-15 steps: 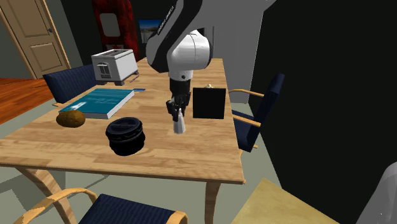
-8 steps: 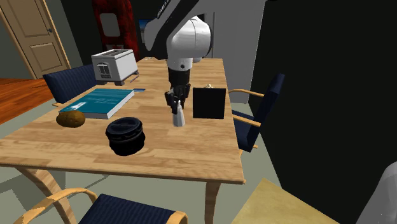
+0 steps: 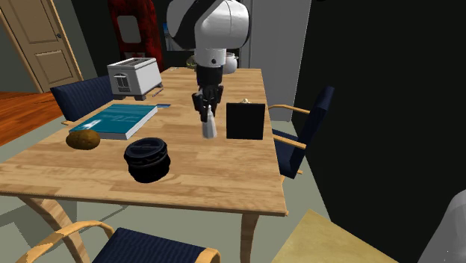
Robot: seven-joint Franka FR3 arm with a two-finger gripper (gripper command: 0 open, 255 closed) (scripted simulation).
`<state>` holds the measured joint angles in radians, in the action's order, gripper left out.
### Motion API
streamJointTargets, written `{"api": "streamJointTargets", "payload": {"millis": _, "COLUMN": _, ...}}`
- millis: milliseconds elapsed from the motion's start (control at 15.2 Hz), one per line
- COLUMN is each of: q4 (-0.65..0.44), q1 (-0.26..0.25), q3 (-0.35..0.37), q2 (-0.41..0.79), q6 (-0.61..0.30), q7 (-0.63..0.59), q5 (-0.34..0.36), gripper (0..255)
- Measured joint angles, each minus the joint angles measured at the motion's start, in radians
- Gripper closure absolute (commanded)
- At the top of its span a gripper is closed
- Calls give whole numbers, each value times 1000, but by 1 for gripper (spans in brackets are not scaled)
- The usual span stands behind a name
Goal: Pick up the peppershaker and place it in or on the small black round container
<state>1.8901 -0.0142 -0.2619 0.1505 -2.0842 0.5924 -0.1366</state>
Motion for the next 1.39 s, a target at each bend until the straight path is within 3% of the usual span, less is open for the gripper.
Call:
{"api": "streamJointTargets", "payload": {"millis": 1056, "q4": -154, "q1": -2, "q3": -3, "q2": -44, "q6": 194, "q7": -29, "q5": 23, "gripper": 255}}
{"api": "streamJointTargets", "payload": {"millis": 1386, "q4": -214, "q1": -49, "q3": 35, "q2": -18, "q6": 223, "q7": -118, "q5": 27, "gripper": 255}}
